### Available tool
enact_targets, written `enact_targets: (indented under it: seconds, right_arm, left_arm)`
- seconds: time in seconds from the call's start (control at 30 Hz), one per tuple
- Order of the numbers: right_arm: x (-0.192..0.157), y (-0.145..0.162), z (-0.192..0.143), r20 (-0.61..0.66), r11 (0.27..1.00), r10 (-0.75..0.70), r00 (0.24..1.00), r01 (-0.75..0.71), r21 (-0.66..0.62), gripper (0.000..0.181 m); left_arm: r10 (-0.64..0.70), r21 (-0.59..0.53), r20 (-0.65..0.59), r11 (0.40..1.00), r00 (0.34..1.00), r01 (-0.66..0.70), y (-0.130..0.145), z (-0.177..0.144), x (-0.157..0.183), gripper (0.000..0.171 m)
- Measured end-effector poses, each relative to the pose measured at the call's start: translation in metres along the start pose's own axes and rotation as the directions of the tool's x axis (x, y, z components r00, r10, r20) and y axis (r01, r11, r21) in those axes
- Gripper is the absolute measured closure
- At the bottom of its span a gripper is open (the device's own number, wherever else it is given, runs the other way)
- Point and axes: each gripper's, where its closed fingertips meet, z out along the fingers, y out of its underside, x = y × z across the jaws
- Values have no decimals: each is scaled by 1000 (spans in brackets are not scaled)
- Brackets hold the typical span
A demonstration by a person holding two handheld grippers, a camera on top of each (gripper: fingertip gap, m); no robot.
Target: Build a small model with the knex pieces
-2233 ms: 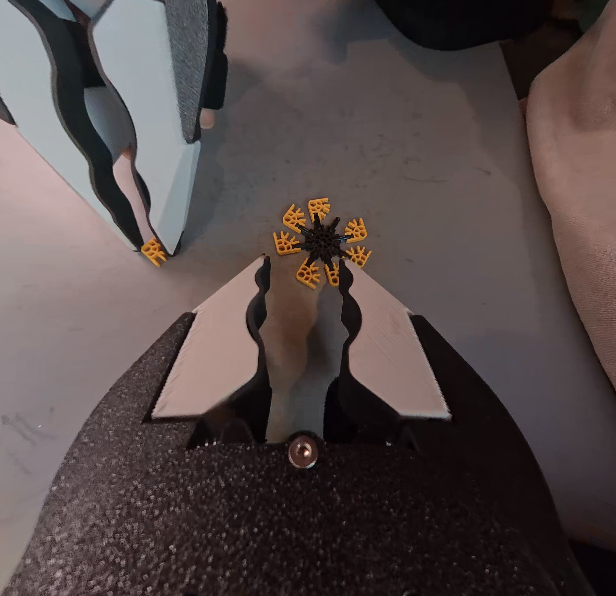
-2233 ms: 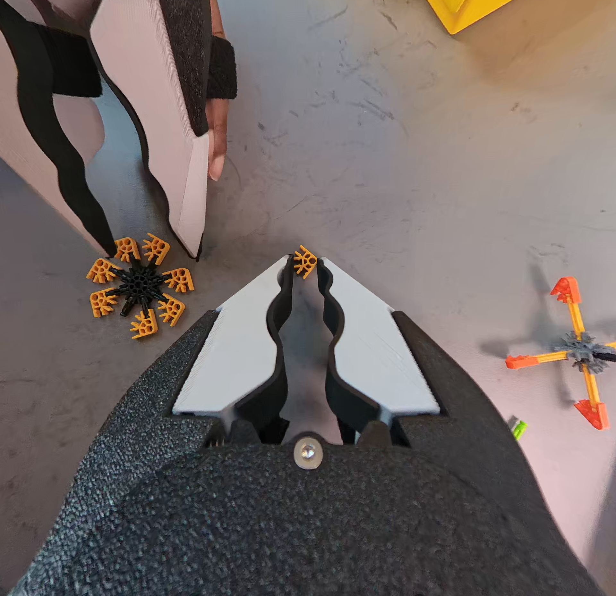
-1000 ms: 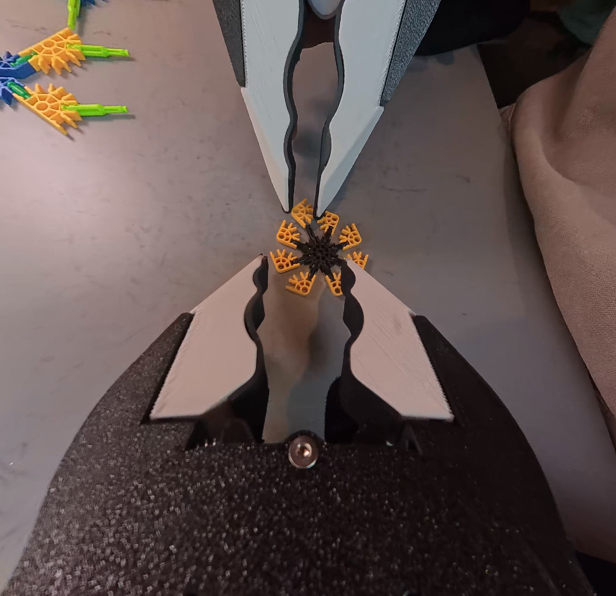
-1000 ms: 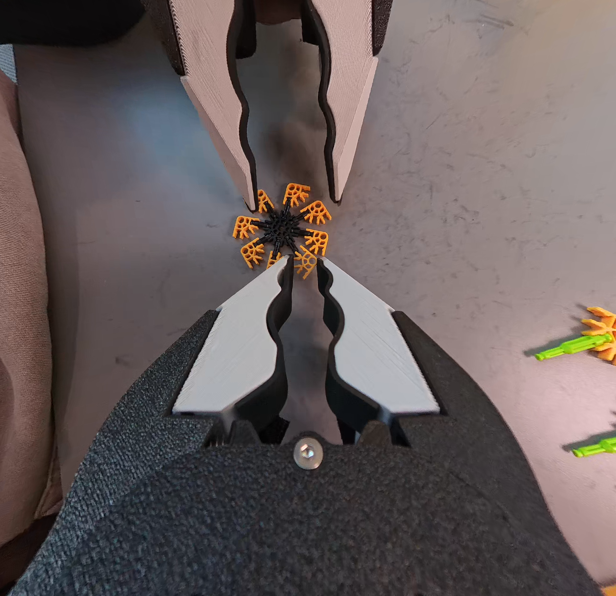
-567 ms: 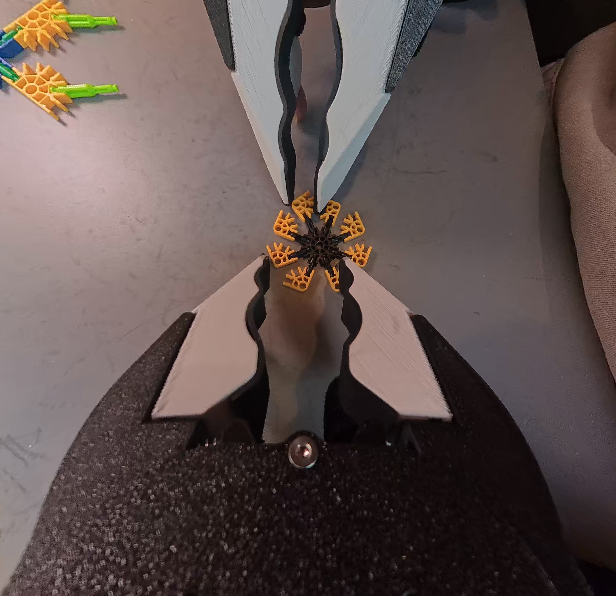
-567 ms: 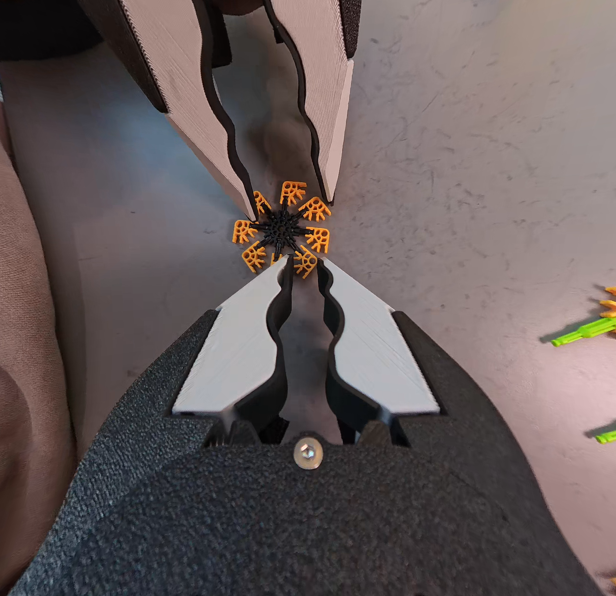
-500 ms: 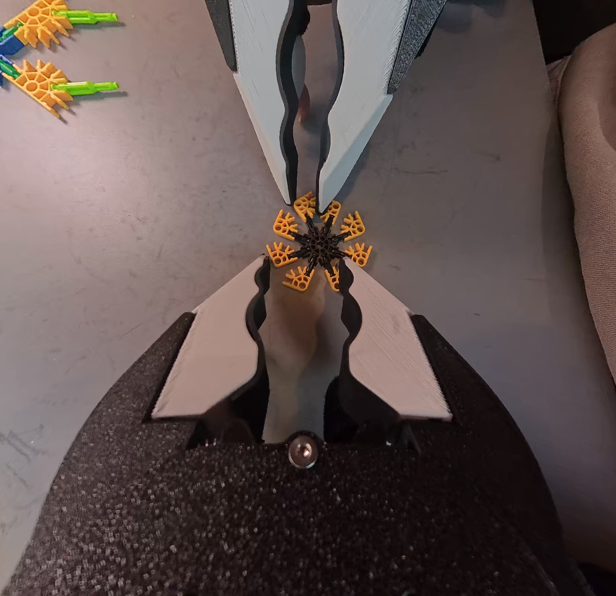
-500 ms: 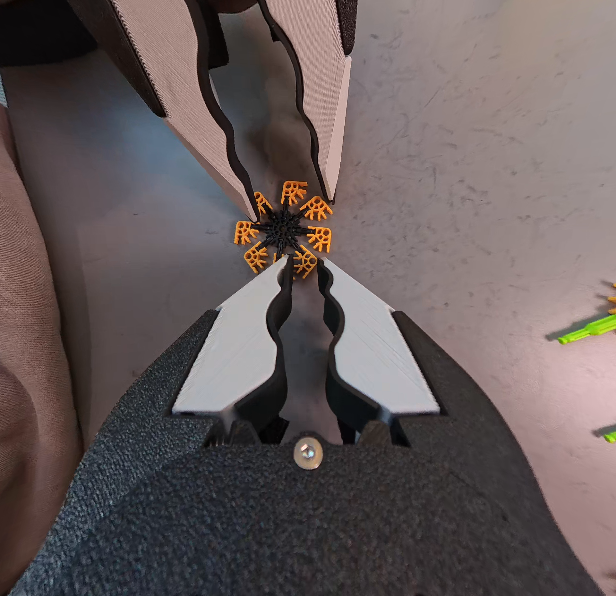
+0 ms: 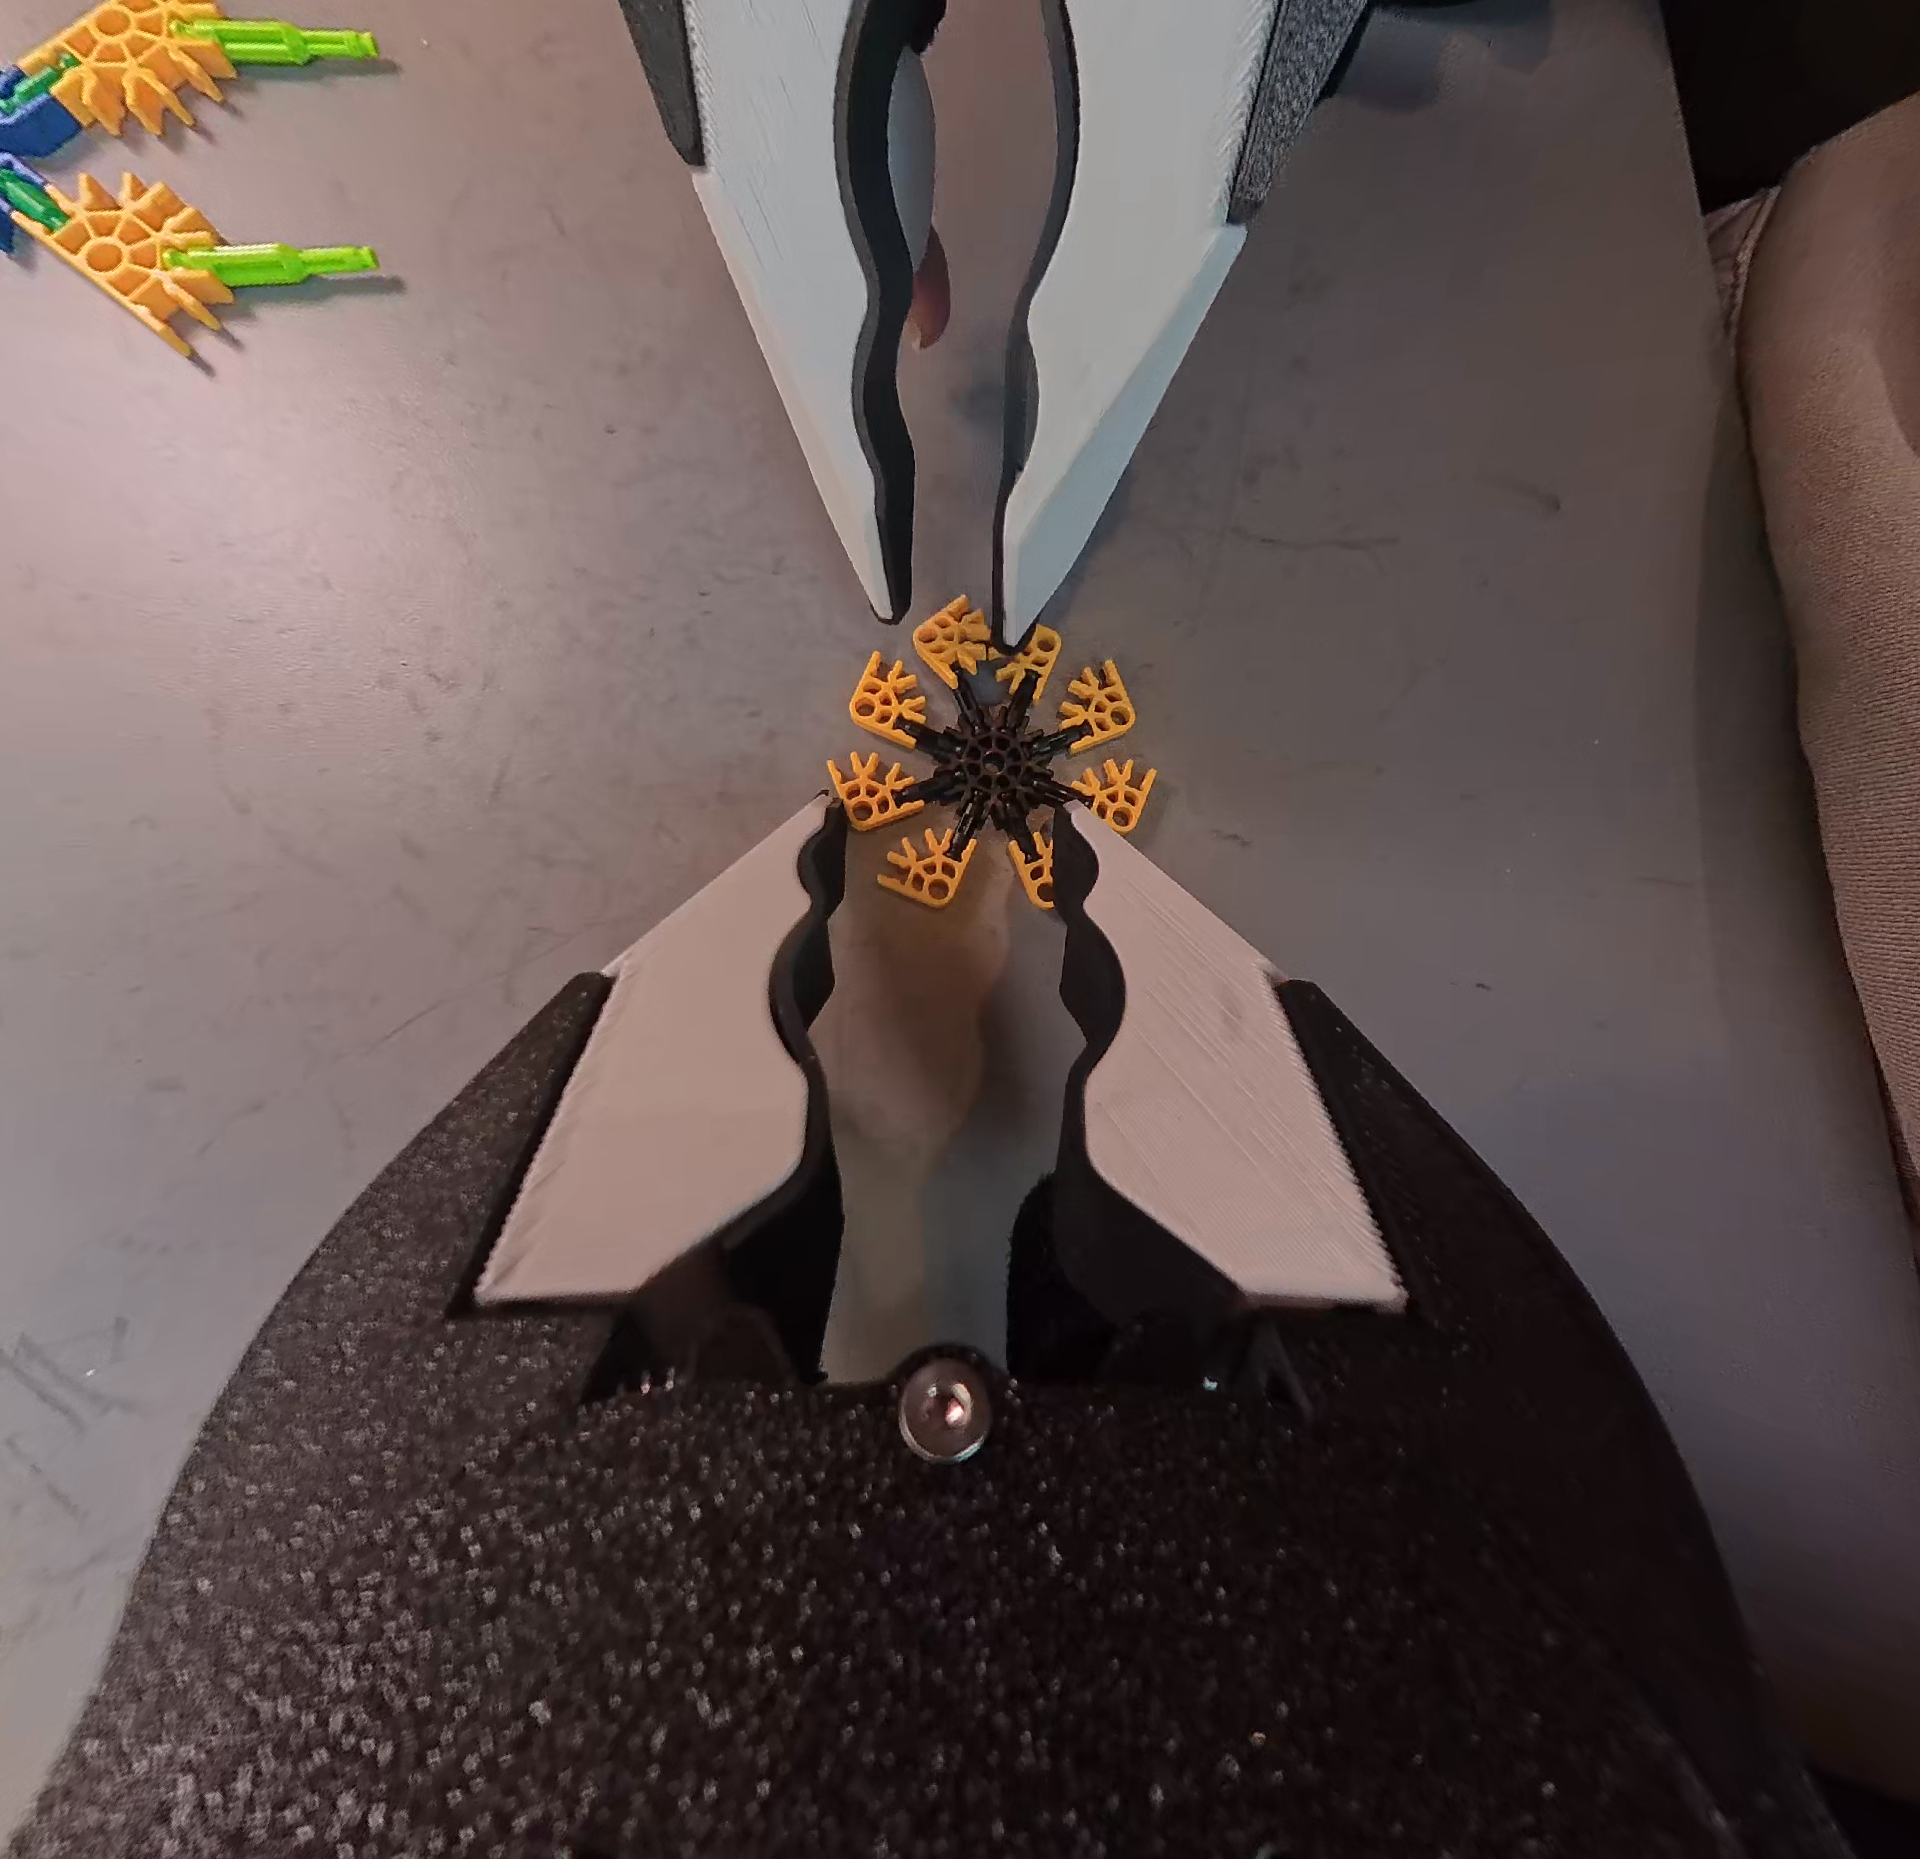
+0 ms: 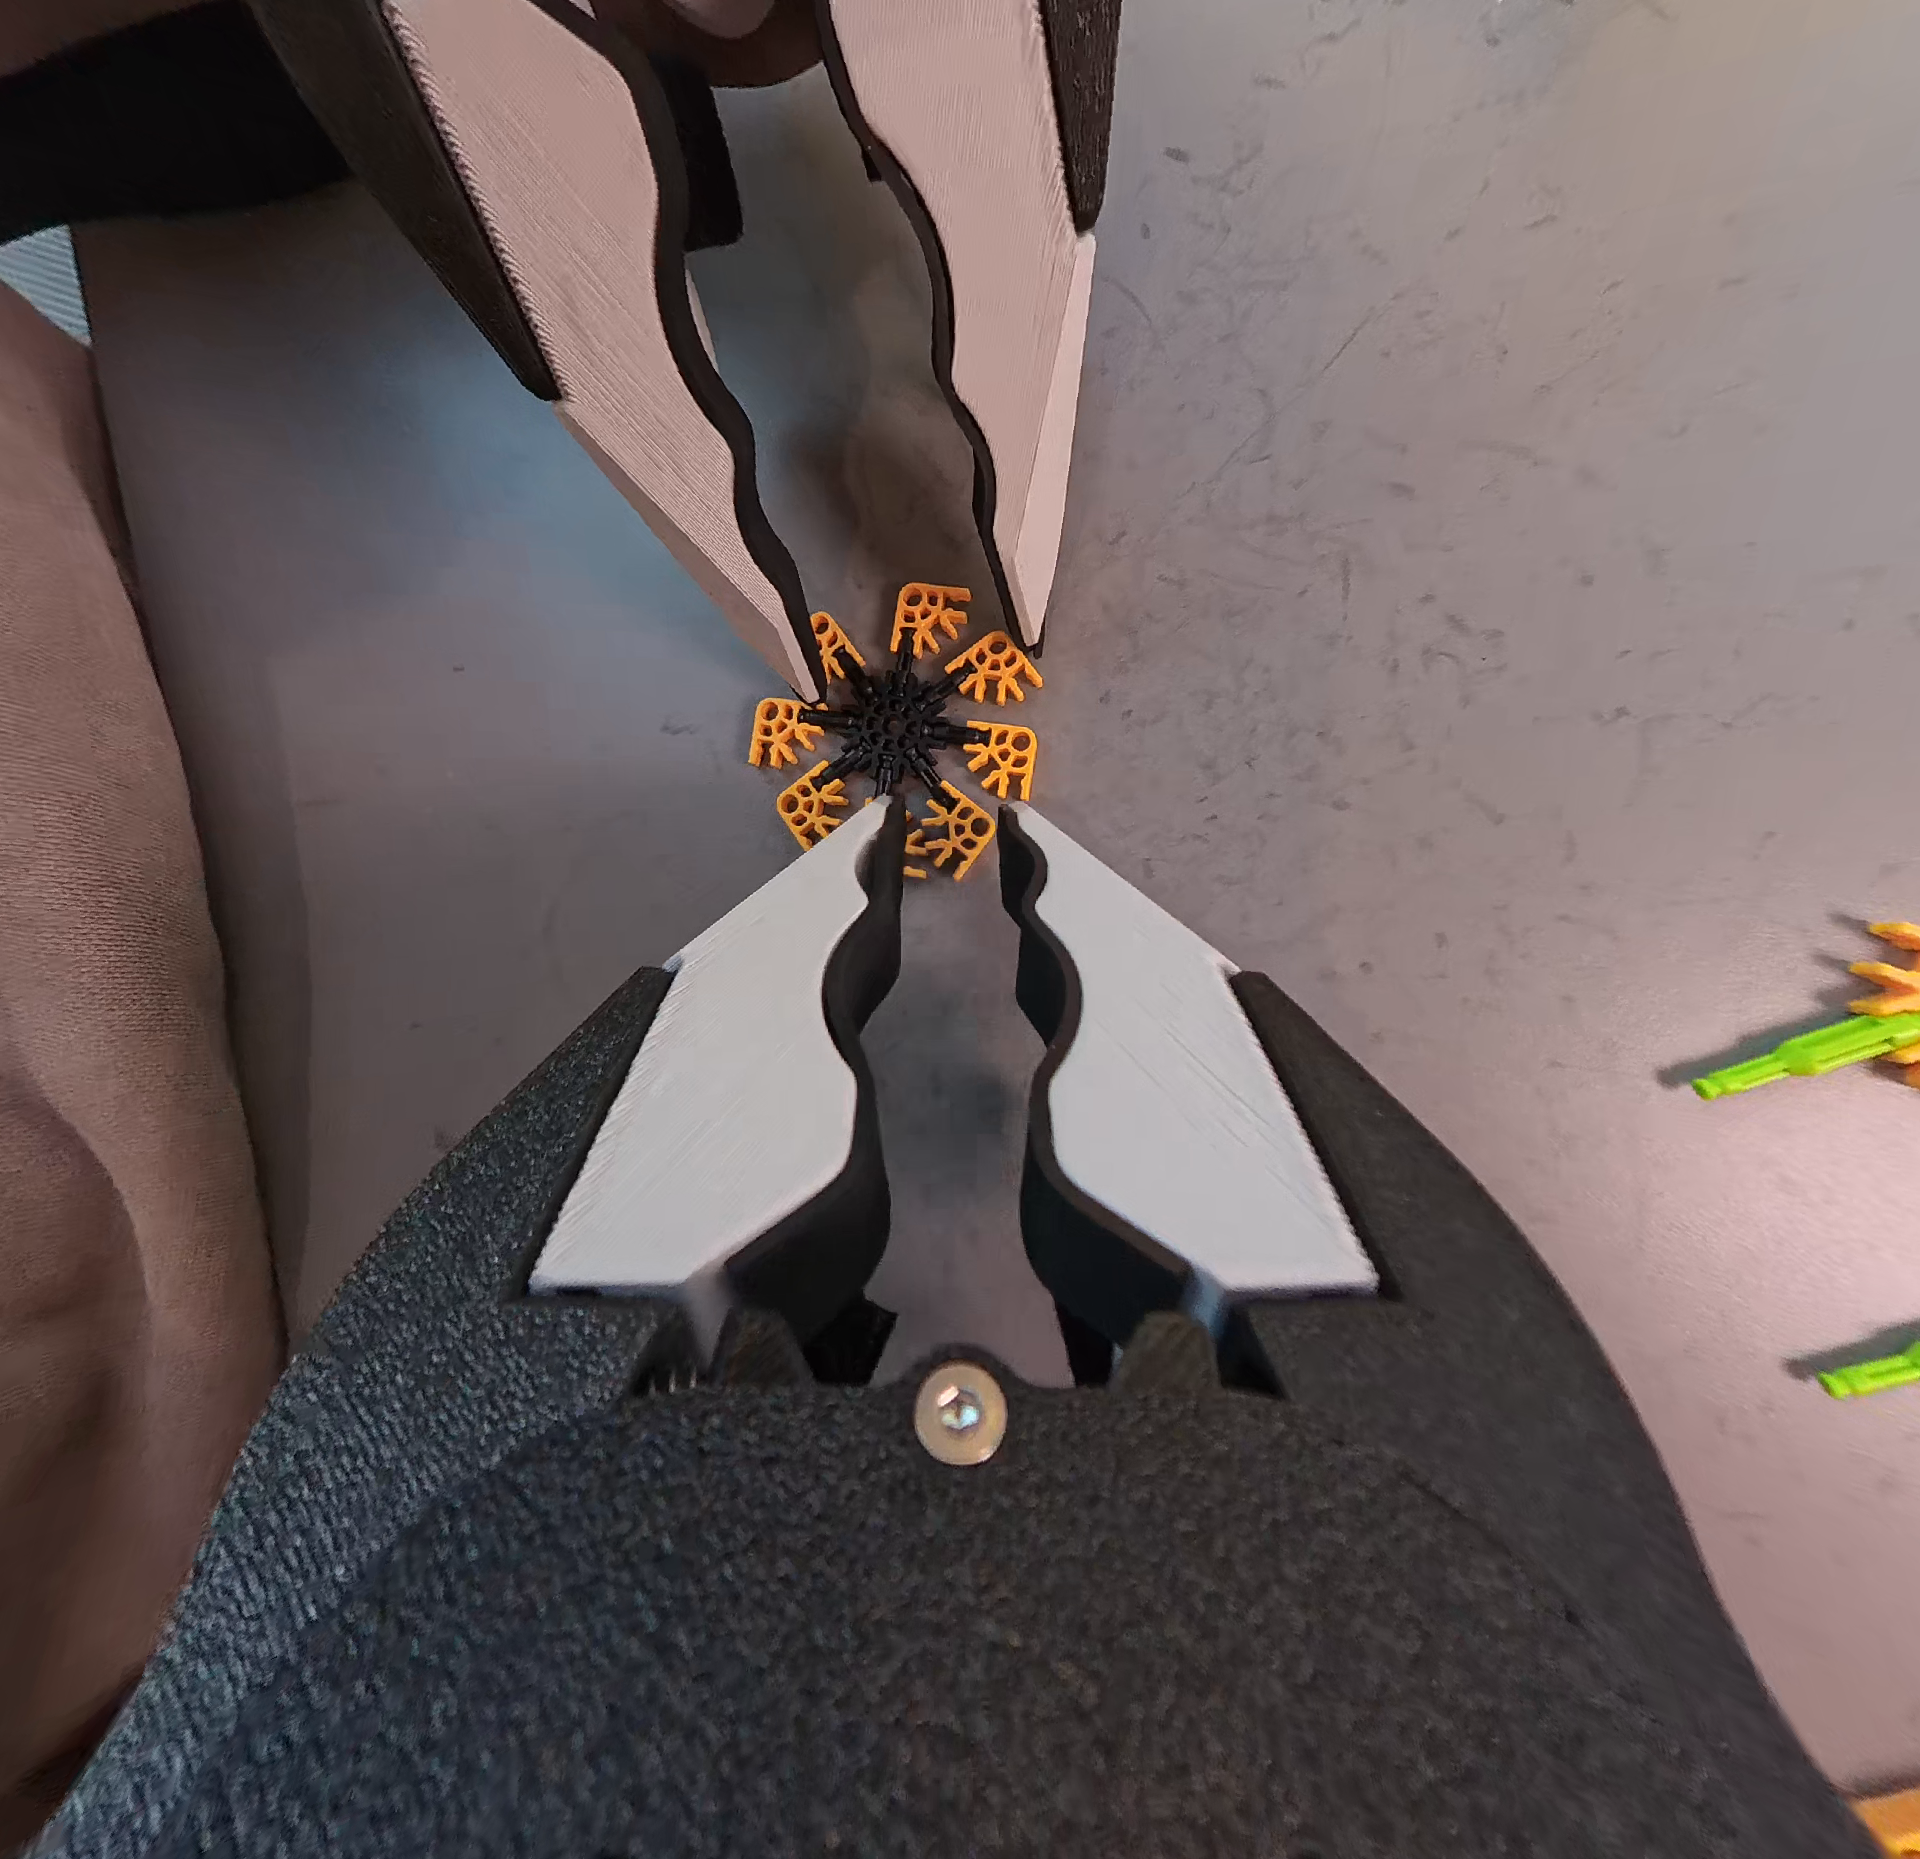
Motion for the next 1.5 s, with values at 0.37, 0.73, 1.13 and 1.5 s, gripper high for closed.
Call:
enact_targets:
  seconds: [0.37,0.73,1.13,1.5]
  right_arm:
    - [8,12,-1,68,996,-48,997,53,-69,177]
    - [4,-1,-5,50,988,-143,988,146,-50,181]
    - [1,4,6,70,923,-292,954,301,-240,181]
    - [0,5,9,26,907,-300,954,293,-302,181]
  left_arm:
    - [-6,-9,15,1000,1000,6,-1,1,-2,132]
    - [-13,-11,16,1000,1000,13,-1,1,-1,132]
    - [-17,-3,10,1000,1000,17,-1,1,-2,132]
    - [-17,5,21,1000,1000,17,-1,1,-4,136]
